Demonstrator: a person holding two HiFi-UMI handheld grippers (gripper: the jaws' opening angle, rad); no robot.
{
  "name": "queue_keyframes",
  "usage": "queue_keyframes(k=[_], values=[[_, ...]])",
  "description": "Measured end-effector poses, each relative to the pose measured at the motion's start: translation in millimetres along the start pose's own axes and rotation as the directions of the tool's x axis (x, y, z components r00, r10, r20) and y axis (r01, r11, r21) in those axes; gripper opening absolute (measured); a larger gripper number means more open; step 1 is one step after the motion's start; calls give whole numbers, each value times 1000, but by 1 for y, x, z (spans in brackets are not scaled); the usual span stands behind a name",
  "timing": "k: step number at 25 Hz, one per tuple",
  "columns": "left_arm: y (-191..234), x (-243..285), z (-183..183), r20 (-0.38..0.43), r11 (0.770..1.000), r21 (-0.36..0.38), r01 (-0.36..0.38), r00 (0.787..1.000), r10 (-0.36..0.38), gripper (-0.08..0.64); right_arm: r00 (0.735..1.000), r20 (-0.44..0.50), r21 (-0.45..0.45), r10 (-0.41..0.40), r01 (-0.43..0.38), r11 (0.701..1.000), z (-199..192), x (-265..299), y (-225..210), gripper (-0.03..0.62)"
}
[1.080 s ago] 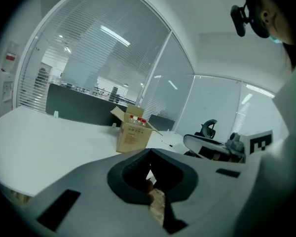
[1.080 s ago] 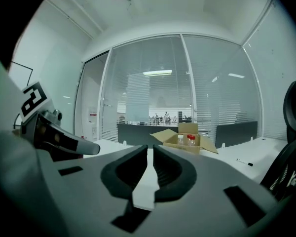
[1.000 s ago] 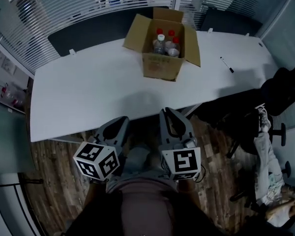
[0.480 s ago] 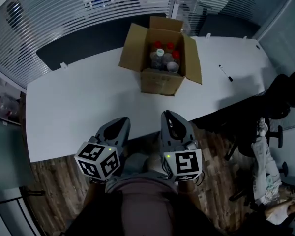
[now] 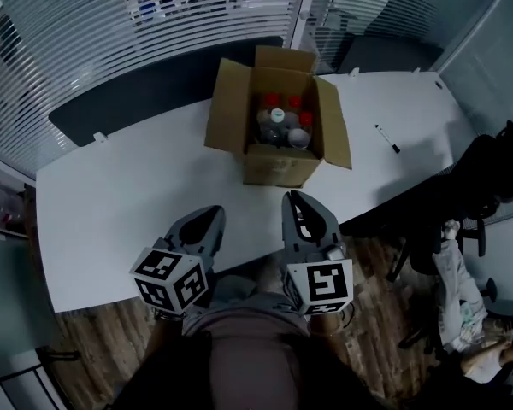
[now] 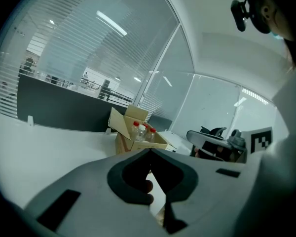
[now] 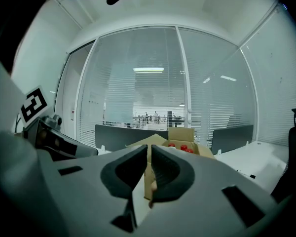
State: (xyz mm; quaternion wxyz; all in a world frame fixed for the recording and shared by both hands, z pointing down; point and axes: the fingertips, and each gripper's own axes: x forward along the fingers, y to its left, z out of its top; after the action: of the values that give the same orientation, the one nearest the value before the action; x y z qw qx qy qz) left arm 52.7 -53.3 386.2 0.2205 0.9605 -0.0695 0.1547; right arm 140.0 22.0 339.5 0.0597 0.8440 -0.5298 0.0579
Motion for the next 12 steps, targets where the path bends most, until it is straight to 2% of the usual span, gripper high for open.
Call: queue_keyframes(k=[5,8,12], values=[[13,11,9,-10,1000,3,3,1000,-3,9,1000,-7,-25,-2,2,1000,6,19,-11,32],[21,16,13,-9,1000,-8,-12,1000,11,9,999,-31,-23,23,-24,999,6,32,-16,89],[30,23,20,-5,999,-20,-45,999,45,9,999,-32,-46,43,-45,998,14,52,-28,100]])
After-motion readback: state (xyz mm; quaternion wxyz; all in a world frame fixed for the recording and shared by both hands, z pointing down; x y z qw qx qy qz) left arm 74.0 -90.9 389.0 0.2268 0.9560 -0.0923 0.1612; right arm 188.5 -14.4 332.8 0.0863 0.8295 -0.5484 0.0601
